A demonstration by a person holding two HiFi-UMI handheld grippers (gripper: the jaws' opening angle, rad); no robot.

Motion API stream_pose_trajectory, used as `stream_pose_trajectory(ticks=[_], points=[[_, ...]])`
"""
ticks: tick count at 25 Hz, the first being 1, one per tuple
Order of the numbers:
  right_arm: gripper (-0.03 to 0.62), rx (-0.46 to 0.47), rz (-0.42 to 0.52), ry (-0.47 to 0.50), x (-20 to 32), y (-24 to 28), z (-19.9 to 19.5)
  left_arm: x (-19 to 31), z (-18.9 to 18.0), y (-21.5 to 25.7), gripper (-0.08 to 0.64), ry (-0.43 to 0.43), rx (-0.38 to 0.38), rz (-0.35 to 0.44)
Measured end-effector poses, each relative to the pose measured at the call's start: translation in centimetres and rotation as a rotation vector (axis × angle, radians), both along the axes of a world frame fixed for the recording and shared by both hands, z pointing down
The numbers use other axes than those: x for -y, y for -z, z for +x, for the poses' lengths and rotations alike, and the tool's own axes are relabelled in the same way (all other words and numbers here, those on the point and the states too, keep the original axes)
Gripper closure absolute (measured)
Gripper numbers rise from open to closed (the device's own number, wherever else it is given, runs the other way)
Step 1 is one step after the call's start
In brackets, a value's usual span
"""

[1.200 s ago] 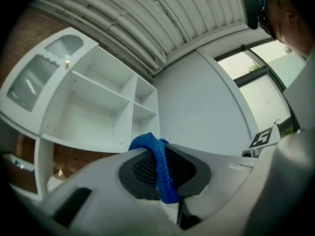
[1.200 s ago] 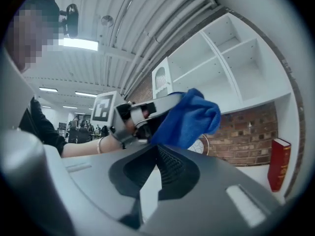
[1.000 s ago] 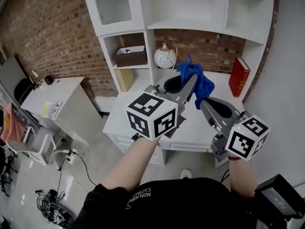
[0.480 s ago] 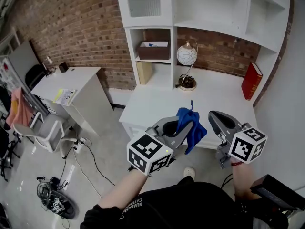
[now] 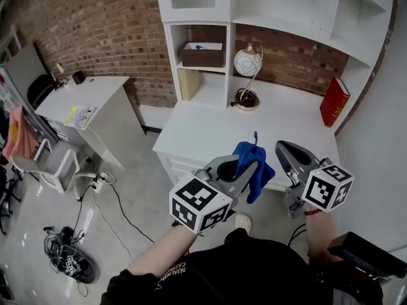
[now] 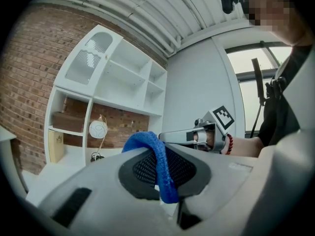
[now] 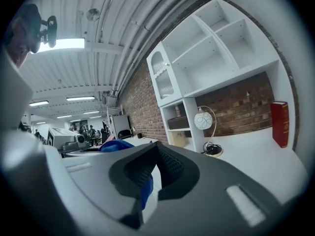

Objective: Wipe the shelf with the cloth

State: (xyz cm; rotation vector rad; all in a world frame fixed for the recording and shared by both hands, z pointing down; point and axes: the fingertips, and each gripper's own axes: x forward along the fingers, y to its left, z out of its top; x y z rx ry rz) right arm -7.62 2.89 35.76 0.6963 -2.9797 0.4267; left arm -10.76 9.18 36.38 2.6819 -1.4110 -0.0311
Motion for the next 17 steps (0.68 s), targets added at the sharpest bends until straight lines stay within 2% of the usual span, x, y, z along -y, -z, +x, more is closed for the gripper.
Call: stream_pose_trajectory(ticks=[3, 7, 17], points=[[0.584, -0.001, -0.019, 0.010, 0.2, -0.9, 0.0, 0.4, 0.3, -0.3, 0.537, 0.009, 0.015, 0.005], [0.584, -0.009, -0.022, 0.018, 0.7, -1.1, 0.3, 1.3, 0.5, 0.1, 0.537, 0.023, -0.031, 0.009], [0.584, -0.029, -0.019, 0.006, 1.7, -1.1, 0.4, 2.3, 0.1, 1.0, 0.537, 0.025, -0.051, 0.021]])
